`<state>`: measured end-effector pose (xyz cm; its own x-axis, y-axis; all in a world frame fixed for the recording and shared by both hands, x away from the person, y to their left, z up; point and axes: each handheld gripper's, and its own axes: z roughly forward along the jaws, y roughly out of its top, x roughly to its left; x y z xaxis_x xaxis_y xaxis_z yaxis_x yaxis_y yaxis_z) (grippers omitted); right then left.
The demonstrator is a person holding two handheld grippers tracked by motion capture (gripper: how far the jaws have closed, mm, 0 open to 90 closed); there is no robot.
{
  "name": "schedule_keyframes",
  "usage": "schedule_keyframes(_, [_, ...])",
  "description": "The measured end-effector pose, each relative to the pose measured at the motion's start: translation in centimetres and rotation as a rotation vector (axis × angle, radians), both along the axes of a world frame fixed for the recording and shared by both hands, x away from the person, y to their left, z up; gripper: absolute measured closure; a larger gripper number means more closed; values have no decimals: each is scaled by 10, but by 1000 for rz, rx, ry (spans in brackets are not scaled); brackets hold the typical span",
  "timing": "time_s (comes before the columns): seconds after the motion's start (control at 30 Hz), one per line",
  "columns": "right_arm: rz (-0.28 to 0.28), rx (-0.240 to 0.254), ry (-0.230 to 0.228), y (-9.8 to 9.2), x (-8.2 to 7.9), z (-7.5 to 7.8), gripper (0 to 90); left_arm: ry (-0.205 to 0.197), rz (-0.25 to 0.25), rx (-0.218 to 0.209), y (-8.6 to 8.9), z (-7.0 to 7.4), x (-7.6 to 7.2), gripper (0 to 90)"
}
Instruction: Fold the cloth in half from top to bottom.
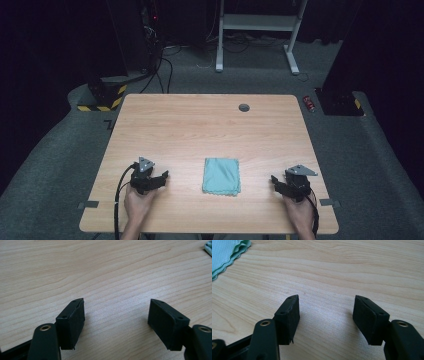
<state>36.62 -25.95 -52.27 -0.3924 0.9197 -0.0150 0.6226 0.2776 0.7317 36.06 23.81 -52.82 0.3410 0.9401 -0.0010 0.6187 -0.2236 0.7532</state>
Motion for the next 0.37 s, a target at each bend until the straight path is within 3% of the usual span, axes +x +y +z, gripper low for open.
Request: schedule_keyframes(0.37, [7,0,3,0,0,0,366,4,-9,0,0,0,0,279])
